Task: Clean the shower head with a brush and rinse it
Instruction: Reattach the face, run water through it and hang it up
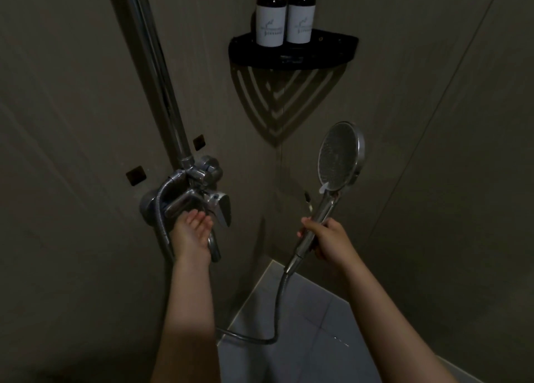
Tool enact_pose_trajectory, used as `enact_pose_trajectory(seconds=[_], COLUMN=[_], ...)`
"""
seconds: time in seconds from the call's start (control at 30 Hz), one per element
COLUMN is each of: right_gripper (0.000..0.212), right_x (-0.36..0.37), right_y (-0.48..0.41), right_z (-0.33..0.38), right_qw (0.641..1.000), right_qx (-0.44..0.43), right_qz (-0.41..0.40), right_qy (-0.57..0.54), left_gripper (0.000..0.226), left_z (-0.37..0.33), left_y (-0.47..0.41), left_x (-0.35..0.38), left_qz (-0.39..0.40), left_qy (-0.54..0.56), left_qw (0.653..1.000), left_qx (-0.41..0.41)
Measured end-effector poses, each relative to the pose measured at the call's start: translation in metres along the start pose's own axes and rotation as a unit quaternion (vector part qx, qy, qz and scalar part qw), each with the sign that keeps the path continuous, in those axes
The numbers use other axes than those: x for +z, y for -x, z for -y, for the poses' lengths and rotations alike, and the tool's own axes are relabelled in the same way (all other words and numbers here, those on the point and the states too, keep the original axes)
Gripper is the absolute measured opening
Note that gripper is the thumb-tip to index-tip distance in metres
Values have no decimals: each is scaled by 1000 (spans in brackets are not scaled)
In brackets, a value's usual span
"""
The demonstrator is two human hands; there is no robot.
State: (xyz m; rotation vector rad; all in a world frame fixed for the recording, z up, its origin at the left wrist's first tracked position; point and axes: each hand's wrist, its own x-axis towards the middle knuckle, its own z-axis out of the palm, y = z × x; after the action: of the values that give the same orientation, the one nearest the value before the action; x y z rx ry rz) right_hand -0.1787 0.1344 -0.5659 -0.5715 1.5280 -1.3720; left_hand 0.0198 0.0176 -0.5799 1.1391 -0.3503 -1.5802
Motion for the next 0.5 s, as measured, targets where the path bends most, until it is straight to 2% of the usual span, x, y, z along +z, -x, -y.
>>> enact_pose_trajectory(seconds=[0.17, 0.5], right_gripper=[12, 18], right_x=[-8, -51], right_y=[-1, -5], right_z=[-10, -23], right_qw=[998, 984], right_qx=[-22, -55], right_qz=[-37, -142], right_qy=[34, 87], left_gripper=[58, 48], left_z=[27, 51], left_y=[8, 17], left_x=[-1, 2], left_qz=[55, 63], left_qy=[-86, -179], left_qw=[994, 978], left_qx=[-45, 83])
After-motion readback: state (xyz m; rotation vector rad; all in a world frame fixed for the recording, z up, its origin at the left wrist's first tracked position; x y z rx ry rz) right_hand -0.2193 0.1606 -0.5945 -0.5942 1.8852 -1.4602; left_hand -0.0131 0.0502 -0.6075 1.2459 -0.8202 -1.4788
